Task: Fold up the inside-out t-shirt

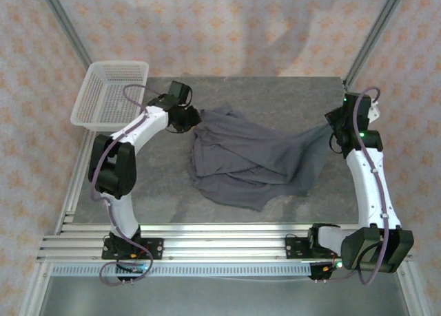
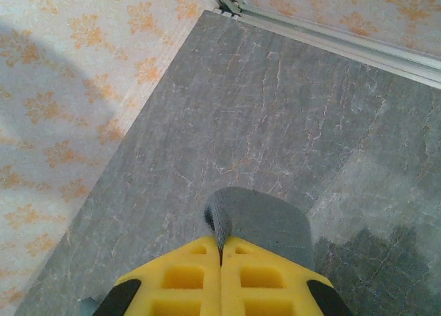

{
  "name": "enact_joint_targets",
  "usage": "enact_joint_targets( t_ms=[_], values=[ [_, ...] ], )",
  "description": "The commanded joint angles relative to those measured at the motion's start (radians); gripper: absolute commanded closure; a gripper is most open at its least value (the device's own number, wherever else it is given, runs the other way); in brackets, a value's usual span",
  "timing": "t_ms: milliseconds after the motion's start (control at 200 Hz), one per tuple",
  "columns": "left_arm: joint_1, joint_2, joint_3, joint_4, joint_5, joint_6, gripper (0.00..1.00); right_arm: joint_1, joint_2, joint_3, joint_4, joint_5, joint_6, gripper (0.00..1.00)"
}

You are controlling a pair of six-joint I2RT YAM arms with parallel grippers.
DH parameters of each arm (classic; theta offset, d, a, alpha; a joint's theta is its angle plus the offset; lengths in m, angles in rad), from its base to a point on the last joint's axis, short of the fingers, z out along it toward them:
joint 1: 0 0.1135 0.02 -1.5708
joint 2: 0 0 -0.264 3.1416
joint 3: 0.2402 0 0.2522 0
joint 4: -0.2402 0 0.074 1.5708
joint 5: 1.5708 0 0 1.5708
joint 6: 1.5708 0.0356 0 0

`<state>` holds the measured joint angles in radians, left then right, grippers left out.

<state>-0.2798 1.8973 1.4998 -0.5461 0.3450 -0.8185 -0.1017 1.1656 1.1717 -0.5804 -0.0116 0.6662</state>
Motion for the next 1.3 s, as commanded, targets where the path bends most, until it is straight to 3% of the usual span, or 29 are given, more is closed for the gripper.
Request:
enact_joint_targets(
  t_ms=[0,320,475,710,876,1061,1296],
  values=[
    [-0.009,0.064,-0.001,0.063,-0.001,-0.193,0.75,-0.003,-0.001,0.017,0.019,-0.012,0.023,1.0],
    [-0.012,0.248,0.21,-0.017,-0.115,-0.249,0.72,-0.003,-0.017,0.003,0.013,-0.01,0.029,1.0],
    [-0.011,0.325,0.315,-0.144,-0.163,-0.223,0.69,-0.002,-0.014,0.007,0.014,-0.008,0.026,1.0],
    [-0.007,0.324,0.307,-0.218,-0.231,-0.202,0.68,-0.001,-0.013,0.009,0.014,-0.008,0.025,1.0],
    [0.0,0.329,0.299,-0.21,-0.227,-0.205,0.7,-0.003,-0.013,0.003,0.018,-0.014,0.032,1.0],
    [0.002,0.326,0.299,-0.155,-0.204,-0.205,0.79,-0.003,-0.015,0.008,0.019,-0.022,0.035,1.0],
    [0.004,0.372,0.358,-0.151,-0.148,-0.194,0.76,-0.003,-0.014,0.014,0.024,-0.031,0.042,1.0]
  ],
)
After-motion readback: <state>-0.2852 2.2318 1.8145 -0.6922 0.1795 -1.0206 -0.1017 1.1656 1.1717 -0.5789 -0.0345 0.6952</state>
